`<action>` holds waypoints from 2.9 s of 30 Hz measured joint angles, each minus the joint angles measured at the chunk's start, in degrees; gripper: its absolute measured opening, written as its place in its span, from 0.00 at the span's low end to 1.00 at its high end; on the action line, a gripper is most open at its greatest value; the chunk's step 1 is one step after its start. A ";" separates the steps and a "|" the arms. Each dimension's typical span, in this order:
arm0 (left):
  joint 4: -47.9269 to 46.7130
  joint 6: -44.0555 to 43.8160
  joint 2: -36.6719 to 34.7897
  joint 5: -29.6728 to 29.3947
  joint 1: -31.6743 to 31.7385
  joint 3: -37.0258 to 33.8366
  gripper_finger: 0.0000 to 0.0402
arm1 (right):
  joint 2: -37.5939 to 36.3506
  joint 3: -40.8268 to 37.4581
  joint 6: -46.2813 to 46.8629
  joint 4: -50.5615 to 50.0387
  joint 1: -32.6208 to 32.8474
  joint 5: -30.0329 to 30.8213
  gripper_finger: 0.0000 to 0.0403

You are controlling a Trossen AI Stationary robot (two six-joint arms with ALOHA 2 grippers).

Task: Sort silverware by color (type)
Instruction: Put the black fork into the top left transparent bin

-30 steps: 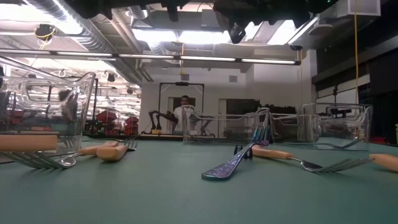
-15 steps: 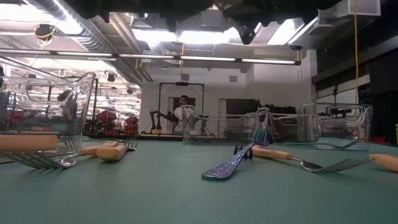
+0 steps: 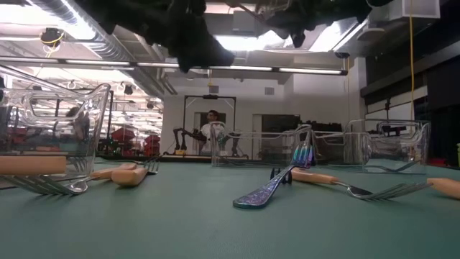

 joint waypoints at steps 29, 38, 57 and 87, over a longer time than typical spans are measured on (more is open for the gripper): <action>-5.69 -2.19 0.00 -0.02 -0.17 0.00 0.24 | 22.56 9.44 -17.34 -20.24 -9.24 13.19 0.00; -5.69 -2.18 0.00 -0.02 -0.17 0.00 0.24 | 30.06 9.44 -18.57 -20.32 -9.24 13.87 0.00; -5.72 -2.18 0.00 -0.04 -0.15 0.02 0.24 | 37.64 9.44 -18.68 -20.98 -9.22 18.17 0.00; -5.70 -2.18 0.00 -0.04 -0.16 0.02 0.24 | 37.84 9.42 -18.54 -20.88 -9.19 19.53 0.09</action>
